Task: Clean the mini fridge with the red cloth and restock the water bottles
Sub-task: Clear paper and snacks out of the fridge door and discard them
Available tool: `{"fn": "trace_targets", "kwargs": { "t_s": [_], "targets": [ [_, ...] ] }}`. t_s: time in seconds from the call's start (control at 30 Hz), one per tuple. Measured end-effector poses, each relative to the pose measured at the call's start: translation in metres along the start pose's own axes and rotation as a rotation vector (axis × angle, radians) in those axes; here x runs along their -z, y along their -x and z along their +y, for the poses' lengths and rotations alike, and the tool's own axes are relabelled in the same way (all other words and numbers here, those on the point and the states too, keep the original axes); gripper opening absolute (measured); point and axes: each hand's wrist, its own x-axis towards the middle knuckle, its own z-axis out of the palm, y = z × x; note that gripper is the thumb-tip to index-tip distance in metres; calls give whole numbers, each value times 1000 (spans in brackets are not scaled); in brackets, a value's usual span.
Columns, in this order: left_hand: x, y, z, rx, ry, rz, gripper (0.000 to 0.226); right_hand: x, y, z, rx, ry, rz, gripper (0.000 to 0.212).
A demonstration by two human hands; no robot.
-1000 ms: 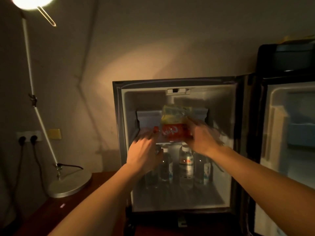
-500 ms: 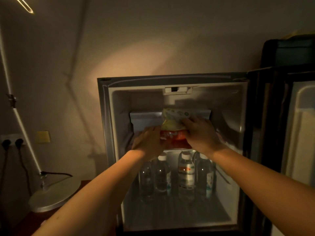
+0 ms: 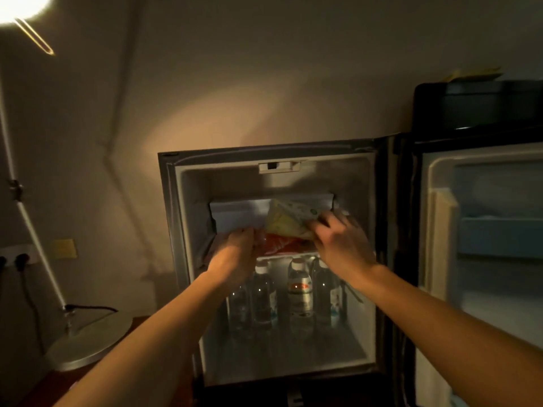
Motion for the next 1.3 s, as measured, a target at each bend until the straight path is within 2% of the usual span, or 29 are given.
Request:
{"fn": "trace_targets", "kwargs": {
  "t_s": [0.07,0.17,0.3,0.43,0.67,0.83,1.0,1.2,1.3],
  "targets": [
    [7,13,6,-23,5,62,17,10,17,-1,31,-26,28,25],
    [21,35,22,-51,-18,151,24,32,44,-1,59,-33,49,25],
    [39,71,42,-86,70,199,22,63,85,-5,32,-26,36,29],
    [44,119,58,-125,107,215,29,92,136,-14,5,-27,46,23],
    [5,211,85,-255,129,51,27,135,239,-26,-37,40,22,20],
    [-30,254,127,-339,248,-11,29,166,308,-7,-69,73,-41,21],
    [-77,268,185,-476,345,-100,23,191,368,36,-168,157,-108,22],
    [-139,268,262,-578,426,-223,22,218,437,87,-306,271,-159,22],
    [-170,274,305,-590,458,-304,25,238,481,106,-403,306,-190,29]
  ]
}}
